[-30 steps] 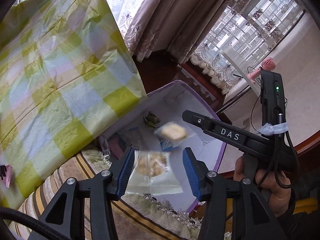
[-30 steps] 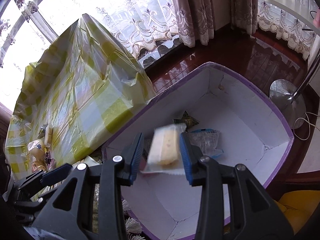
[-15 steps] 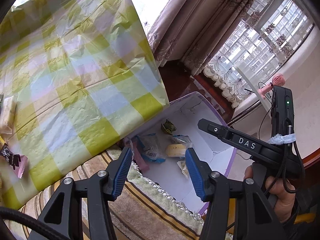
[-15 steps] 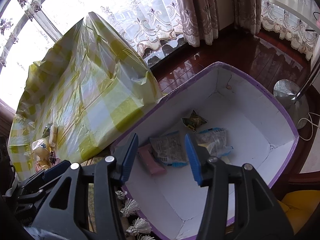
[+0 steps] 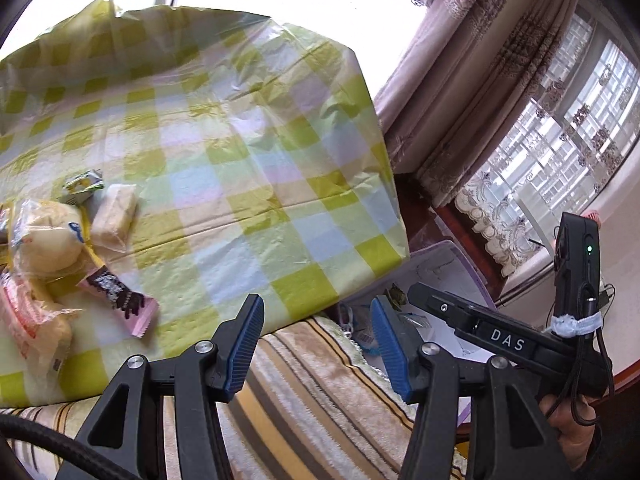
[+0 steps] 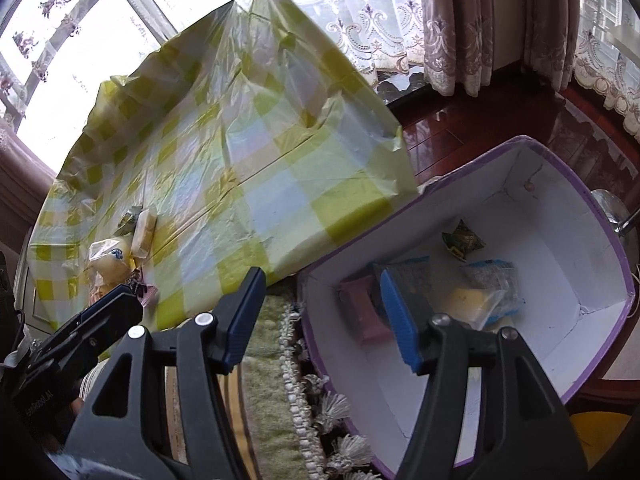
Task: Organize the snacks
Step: 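Move both open tools back over the snack pile, then grasp the red-printed clear bag with left tool while right tool grasps the pink chocolate bar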
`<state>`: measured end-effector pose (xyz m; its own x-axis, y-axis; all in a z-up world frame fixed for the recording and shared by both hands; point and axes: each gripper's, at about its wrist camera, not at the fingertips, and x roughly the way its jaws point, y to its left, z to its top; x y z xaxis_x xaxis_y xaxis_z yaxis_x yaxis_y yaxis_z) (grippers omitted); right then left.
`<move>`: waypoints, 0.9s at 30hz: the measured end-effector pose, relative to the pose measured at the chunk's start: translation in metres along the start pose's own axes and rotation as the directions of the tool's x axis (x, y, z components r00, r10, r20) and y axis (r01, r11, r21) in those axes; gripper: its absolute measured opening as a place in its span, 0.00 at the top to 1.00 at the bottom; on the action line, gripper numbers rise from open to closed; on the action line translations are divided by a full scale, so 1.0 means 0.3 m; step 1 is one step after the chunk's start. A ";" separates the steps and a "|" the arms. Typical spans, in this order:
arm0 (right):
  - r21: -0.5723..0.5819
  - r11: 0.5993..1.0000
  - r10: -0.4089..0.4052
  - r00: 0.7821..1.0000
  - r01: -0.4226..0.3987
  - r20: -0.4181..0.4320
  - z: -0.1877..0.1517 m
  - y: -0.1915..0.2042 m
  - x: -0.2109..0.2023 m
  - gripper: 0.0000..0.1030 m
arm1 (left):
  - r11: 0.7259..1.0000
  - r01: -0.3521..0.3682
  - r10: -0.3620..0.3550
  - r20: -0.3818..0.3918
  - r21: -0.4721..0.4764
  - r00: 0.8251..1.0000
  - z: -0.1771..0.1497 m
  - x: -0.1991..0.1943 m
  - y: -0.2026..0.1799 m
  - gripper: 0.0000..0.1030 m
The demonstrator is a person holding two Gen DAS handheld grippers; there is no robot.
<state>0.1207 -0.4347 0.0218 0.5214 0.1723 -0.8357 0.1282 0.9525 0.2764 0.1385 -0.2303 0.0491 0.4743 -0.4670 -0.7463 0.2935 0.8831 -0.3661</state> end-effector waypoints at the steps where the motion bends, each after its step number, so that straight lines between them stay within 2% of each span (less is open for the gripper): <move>1: -0.013 1.000 0.009 1.000 -0.009 -0.005 -0.003 0.021 0.006 0.38 | 1.000 -0.009 0.009 0.010 -0.020 1.000 -0.002 -0.013 0.022 0.45; 7: -0.087 0.995 0.055 0.998 -0.058 -0.040 -0.026 0.145 0.041 0.36 | 0.984 -0.091 0.105 0.088 -0.150 0.991 -0.017 -0.111 0.169 0.45; 13: -0.167 0.981 0.085 0.993 -0.098 -0.081 -0.048 0.267 0.086 0.35 | 0.938 -0.172 0.217 0.120 -0.302 0.969 -0.057 -0.194 0.329 0.45; 16: -0.193 0.975 0.092 0.991 -0.109 -0.092 -0.053 0.313 0.108 0.35 | 0.906 -0.198 0.257 0.115 -0.373 0.960 -0.079 -0.223 0.398 0.45; 22: -0.254 0.960 0.091 0.988 -0.119 -0.122 -0.064 0.398 0.148 0.35 | 0.839 -0.228 0.293 0.057 -0.494 0.954 -0.116 -0.231 0.512 0.45; 23: -0.271 0.955 0.089 0.988 -0.119 -0.123 -0.066 0.414 0.152 0.35 | 0.828 -0.234 0.298 0.046 -0.509 0.953 -0.119 -0.229 0.528 0.44; 25: -0.309 0.944 0.083 0.989 -0.119 -0.126 -0.072 0.451 0.161 0.35 | 0.807 -0.252 0.311 0.022 -0.534 0.950 -0.119 -0.219 0.558 0.32; 27: -0.337 0.934 0.080 0.988 -0.122 -0.135 -0.076 0.481 0.175 0.35 | 0.789 -0.260 0.318 0.008 -0.557 0.948 -0.119 -0.211 0.587 0.29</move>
<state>0.1474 -0.2824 0.0069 0.4117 0.2806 -0.8671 -0.2281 0.9529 0.2000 0.1305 -0.0437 0.0120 0.5495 -0.1621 -0.8196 -0.3543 0.8432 -0.4043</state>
